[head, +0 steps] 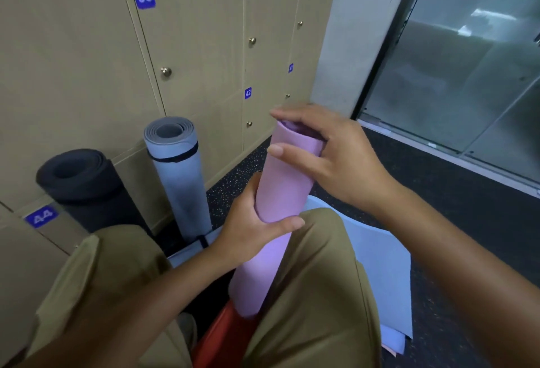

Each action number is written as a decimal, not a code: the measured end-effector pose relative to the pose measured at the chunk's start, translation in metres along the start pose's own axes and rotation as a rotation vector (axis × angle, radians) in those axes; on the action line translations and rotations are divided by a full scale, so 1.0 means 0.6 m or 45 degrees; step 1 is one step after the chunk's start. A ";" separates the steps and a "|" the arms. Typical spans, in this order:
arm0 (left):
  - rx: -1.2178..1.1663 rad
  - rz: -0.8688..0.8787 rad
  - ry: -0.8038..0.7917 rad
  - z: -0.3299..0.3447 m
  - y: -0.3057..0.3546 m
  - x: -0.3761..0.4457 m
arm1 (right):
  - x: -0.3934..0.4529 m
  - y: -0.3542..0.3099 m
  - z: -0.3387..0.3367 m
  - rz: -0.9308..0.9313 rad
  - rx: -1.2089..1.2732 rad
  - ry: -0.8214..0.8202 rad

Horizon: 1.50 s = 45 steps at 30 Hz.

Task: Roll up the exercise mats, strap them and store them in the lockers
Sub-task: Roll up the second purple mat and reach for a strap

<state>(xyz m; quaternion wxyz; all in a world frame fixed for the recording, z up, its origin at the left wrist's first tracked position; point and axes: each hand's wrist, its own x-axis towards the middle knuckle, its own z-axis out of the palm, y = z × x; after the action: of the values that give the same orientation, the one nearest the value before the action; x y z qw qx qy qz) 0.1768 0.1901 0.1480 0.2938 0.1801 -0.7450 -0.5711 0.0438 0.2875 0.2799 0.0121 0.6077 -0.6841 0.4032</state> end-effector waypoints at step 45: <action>1.177 0.238 -1.213 0.243 0.033 0.071 | -0.484 0.100 -0.225 1.044 -0.151 -0.187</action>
<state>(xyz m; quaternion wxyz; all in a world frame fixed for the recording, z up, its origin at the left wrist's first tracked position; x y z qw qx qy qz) 0.0519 0.2783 0.1512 -0.1263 -0.0497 -0.9738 -0.1825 0.0052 0.5988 0.1913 -0.1632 0.3107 -0.8904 0.2899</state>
